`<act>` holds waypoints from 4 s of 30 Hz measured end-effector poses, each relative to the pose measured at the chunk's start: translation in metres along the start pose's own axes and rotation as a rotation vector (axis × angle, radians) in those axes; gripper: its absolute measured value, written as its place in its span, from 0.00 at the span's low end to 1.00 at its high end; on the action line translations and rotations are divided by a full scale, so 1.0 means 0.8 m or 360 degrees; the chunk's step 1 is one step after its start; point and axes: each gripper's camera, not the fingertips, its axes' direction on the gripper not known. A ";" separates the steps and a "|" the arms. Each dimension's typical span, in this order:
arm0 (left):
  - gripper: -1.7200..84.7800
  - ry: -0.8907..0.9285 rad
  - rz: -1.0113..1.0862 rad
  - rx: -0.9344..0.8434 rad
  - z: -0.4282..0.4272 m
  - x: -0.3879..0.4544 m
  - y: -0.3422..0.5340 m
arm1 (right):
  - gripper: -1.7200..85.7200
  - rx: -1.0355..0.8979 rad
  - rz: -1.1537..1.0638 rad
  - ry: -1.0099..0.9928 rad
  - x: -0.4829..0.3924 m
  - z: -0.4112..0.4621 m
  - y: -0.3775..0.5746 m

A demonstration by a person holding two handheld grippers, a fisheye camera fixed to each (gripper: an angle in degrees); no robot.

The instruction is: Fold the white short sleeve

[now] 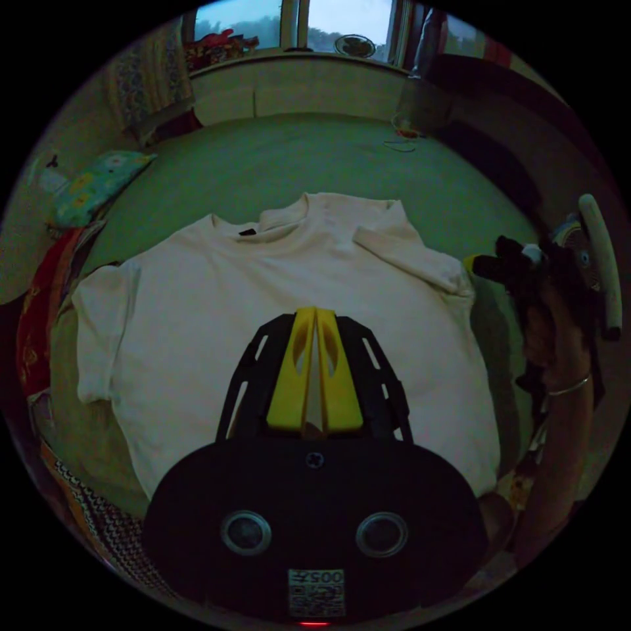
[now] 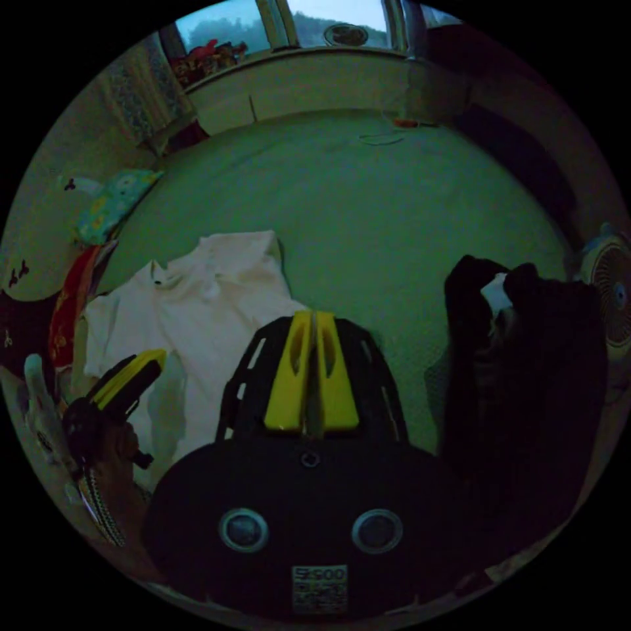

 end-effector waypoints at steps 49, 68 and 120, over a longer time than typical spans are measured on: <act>0.02 0.0220 -0.0074 -0.0063 -0.006 -0.095 -0.042 | 0.08 -0.0007 -0.0495 -0.0122 -0.197 -0.014 0.010; 0.02 0.0257 -0.0116 -0.0073 -0.006 -0.084 -0.052 | 0.01 -0.0091 -0.0392 0.0172 -0.268 0.055 -0.055; 0.01 0.0058 0.0198 -0.0152 -0.175 0.025 -0.007 | 0.00 -0.0226 0.0047 0.0080 -0.128 0.063 0.162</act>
